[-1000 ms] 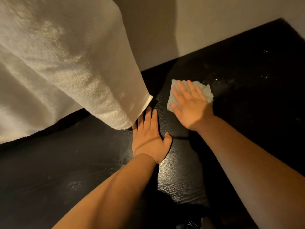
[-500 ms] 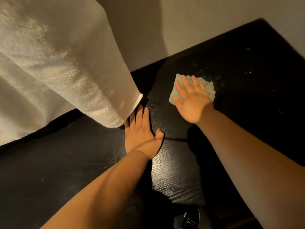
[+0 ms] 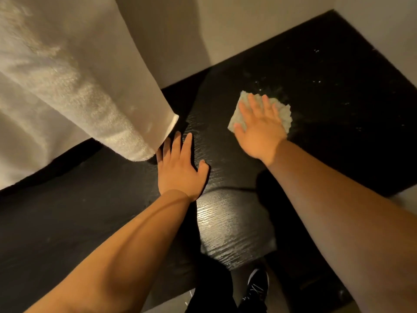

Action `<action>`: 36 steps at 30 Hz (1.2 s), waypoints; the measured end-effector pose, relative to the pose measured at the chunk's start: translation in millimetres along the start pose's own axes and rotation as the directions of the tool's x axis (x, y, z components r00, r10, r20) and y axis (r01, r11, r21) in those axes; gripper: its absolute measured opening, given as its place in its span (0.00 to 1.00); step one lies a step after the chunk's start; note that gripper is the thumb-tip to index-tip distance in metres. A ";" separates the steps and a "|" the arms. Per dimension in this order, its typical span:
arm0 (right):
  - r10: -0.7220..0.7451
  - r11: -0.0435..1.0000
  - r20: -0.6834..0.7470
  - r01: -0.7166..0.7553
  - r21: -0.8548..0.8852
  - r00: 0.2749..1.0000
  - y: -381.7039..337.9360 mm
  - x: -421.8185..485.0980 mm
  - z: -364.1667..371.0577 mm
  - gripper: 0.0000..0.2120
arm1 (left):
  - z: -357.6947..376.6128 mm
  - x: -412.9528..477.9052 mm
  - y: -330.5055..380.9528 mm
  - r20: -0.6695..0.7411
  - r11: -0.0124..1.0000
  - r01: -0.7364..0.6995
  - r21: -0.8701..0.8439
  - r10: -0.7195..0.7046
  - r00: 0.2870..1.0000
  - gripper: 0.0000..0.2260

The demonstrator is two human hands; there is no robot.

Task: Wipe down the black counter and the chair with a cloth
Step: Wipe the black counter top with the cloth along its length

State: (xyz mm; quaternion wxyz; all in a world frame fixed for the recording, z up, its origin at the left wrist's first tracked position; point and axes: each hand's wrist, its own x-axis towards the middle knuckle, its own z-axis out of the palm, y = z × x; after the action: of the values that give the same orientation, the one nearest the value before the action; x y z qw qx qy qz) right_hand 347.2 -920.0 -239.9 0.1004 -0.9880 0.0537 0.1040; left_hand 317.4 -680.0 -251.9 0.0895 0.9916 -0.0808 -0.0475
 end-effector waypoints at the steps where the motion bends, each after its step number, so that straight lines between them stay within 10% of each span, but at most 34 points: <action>1: -0.012 1.000 0.001 0.012 -0.005 1.000 -6.8 -17.3 4.9 0.33 | -0.3 -0.8 -0.2 0.005 1.000 -0.005 0.001 0.005 1.000 0.34; 8: -0.280 0.958 0.139 0.286 -0.026 0.950 11.0 -73.2 5.0 0.33 | -8.5 -3.5 9.9 0.041 0.998 -0.030 0.058 0.027 0.999 0.28; 15: 0.060 0.998 0.048 -0.059 -0.012 0.997 26.2 -11.0 -11.9 0.32 | -16.9 37.8 27.3 0.068 0.997 -0.022 -0.077 0.027 0.997 0.28; 23: -0.275 0.960 0.081 0.278 -0.021 0.958 25.6 23.8 -7.4 0.33 | -9.5 102.0 36.9 0.086 0.986 -0.076 -0.149 0.089 0.992 0.31; 29: 0.020 0.999 -0.014 -0.021 -0.044 1.000 33.2 75.6 -18.5 0.33 | -9.8 107.0 39.5 0.082 0.991 -0.075 -0.113 0.085 0.993 0.32; 36: -0.303 0.953 0.033 0.303 0.006 0.952 -1.0 71.7 -9.5 0.37 | -10.9 109.3 42.0 0.125 0.990 0.011 -0.140 0.007 0.992 0.41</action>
State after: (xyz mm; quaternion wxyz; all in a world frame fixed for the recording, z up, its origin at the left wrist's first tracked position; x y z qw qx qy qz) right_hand 418.9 -927.1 -246.1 0.1162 -0.9826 -0.1004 0.1041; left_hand 419.6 -737.3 -242.1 0.1536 0.9780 -0.0817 -0.1152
